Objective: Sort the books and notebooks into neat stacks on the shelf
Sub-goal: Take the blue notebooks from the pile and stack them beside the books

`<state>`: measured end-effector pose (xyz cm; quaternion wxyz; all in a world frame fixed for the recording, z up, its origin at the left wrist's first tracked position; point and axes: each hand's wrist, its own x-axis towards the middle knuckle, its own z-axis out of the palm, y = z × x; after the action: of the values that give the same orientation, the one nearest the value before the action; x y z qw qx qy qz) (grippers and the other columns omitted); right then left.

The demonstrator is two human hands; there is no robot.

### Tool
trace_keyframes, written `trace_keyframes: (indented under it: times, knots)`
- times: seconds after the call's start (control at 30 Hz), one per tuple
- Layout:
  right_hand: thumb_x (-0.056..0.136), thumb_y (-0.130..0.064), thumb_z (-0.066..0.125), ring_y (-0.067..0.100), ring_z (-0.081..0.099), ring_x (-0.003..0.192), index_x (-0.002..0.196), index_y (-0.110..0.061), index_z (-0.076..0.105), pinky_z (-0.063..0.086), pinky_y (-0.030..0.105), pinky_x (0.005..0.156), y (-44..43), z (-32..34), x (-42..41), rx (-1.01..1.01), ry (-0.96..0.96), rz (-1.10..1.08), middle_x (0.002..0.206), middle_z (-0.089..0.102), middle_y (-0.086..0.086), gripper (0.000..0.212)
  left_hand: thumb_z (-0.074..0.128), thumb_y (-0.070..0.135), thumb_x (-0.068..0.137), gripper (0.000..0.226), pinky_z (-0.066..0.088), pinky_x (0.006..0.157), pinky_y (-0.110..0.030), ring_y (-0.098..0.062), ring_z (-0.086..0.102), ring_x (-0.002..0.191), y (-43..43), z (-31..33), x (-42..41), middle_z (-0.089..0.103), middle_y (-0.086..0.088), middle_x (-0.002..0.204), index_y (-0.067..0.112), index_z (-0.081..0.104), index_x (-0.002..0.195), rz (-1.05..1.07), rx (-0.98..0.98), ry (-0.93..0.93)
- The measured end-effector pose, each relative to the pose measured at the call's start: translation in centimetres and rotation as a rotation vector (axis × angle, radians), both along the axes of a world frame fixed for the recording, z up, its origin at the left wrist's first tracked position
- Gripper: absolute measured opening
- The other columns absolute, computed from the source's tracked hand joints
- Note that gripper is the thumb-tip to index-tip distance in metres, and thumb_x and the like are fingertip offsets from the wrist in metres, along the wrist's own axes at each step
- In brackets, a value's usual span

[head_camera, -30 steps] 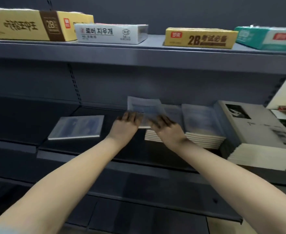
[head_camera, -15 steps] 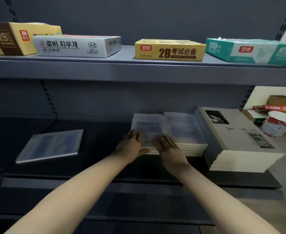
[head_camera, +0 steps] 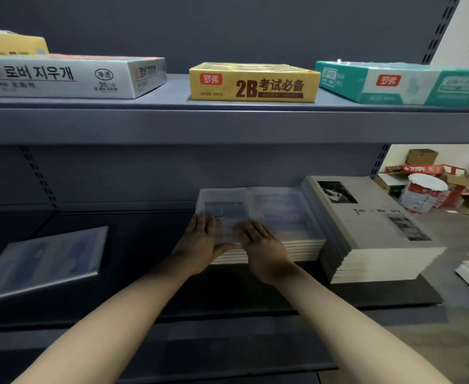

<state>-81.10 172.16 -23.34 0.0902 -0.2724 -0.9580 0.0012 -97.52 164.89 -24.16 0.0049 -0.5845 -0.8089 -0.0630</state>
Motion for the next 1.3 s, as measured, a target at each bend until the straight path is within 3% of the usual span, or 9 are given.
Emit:
trace_keyframes:
  times: [0.17, 0.3, 0.43, 0.5, 0.6, 0.73, 0.9, 1.07, 1.3]
  knots:
    - [0.093, -0.012, 0.041, 0.028, 0.002, 0.146, 0.151, -0.019, 0.012, 0.004, 0.037, 0.118, 0.3, 0.2, -0.4, -0.041, -0.059, -0.024, 0.158, 0.005, 0.01, 0.065, 0.047, 0.062, 0.086, 0.089, 0.028, 0.113, -0.042, -0.033, 0.004, 0.143, 0.4, 0.2, -0.8, 0.0, -0.015, 0.155, 0.012, 0.008, 0.15, -0.033, 0.009, -0.168]
    - [0.088, -0.012, 0.046, 0.032, 0.009, 0.144, 0.15, -0.018, 0.017, 0.01, 0.04, 0.119, 0.1, 1.3, -1.1, -0.079, -0.09, -0.038, 0.156, 0.012, 0.013, 0.069, 0.074, 0.037, 0.078, 0.108, 0.026, 0.099, -0.013, -0.023, 0.019, 0.14, -0.1, 1.6, -0.2, 0.0, -0.009, 0.154, 0.013, -0.004, 0.15, -0.048, 0.21, -0.444]
    - [0.084, -0.006, 0.049, 0.027, 0.025, 0.139, 0.143, -0.019, 0.038, 0.019, 0.039, 0.115, -1.6, 3.3, -1.7, -0.051, 0.033, 0.014, 0.148, 0.035, 0.005, 0.062, 0.082, 0.022, 0.07, 0.121, 0.031, 0.093, -0.008, -0.018, 0.033, 0.134, -1.5, 1.3, -1.4, 0.013, -0.013, 0.155, 0.018, -0.011, 0.147, -0.041, 0.311, -0.613]
    - [0.077, -0.007, 0.06, 0.027, 0.034, 0.135, 0.136, -0.016, 0.048, 0.019, 0.045, 0.114, -3.3, 3.5, -2.6, 0.119, 0.054, 0.187, 0.143, 0.044, 0.006, 0.061, 0.081, 0.027, 0.071, 0.12, 0.026, 0.097, -0.01, -0.015, 0.028, 0.137, -2.9, 1.4, -2.6, 0.015, -0.002, 0.156, 0.015, -0.009, 0.149, -0.062, 0.243, -0.573]
    - [0.052, -0.014, 0.081, 0.034, 0.056, 0.117, 0.114, -0.015, 0.066, 0.038, 0.057, 0.098, -5.7, 2.7, -5.8, 0.224, 0.021, 0.327, 0.124, 0.061, 0.011, 0.063, 0.078, 0.043, 0.071, 0.123, 0.019, 0.112, -0.023, -0.015, 0.011, 0.145, -5.0, 0.9, -5.3, 0.0, 0.0, 0.159, 0.014, -0.013, 0.149, -0.042, 0.106, -0.504]
    - [0.054, -0.021, 0.084, 0.033, 0.054, 0.12, 0.118, -0.014, 0.065, 0.037, 0.056, 0.1, -8.7, 2.9, -10.6, 0.184, 0.041, 0.354, 0.128, 0.059, 0.011, 0.068, 0.07, 0.058, 0.072, 0.12, 0.009, 0.119, -0.038, -0.02, -0.003, 0.146, -8.1, 0.5, -9.5, -0.007, -0.002, 0.159, 0.014, -0.01, 0.15, 0.008, -0.044, -0.33]
    - [0.087, -0.015, 0.057, 0.034, 0.017, 0.143, 0.143, -0.012, 0.038, 0.001, 0.052, 0.115, -10.7, 2.9, -15.4, 0.091, 0.049, 0.399, 0.154, 0.025, 0.014, 0.059, 0.04, 0.079, 0.075, 0.113, 0.002, 0.119, -0.036, -0.026, -0.006, 0.146, -13.3, 0.6, -14.7, -0.01, -0.007, 0.158, 0.01, -0.011, 0.15, 0.132, -0.154, -0.124]
    - [0.097, -0.026, 0.043, 0.03, 0.013, 0.144, 0.146, -0.012, 0.032, 0.002, 0.048, 0.116, -12.5, 1.4, -19.8, 0.095, 0.011, 0.426, 0.156, 0.02, 0.011, 0.052, 0.045, 0.071, 0.082, 0.105, 0.002, 0.118, -0.045, -0.031, -0.011, 0.145, -18.3, 0.3, -18.9, -0.013, -0.004, 0.158, 0.014, -0.012, 0.15, 0.227, -0.294, -0.081]
    - [0.097, -0.048, 0.037, 0.029, 0.008, 0.145, 0.149, -0.01, 0.02, 0.009, 0.041, 0.118, -16.2, -0.3, -26.2, 0.02, -0.143, 0.451, 0.157, 0.011, 0.009, 0.066, 0.041, 0.065, 0.087, 0.088, 0.019, 0.116, -0.04, -0.025, 0.006, 0.145, -24.4, 0.6, -23.6, -0.001, 0.0, 0.159, 0.022, 0.0, 0.152, 0.288, -0.326, -0.048]
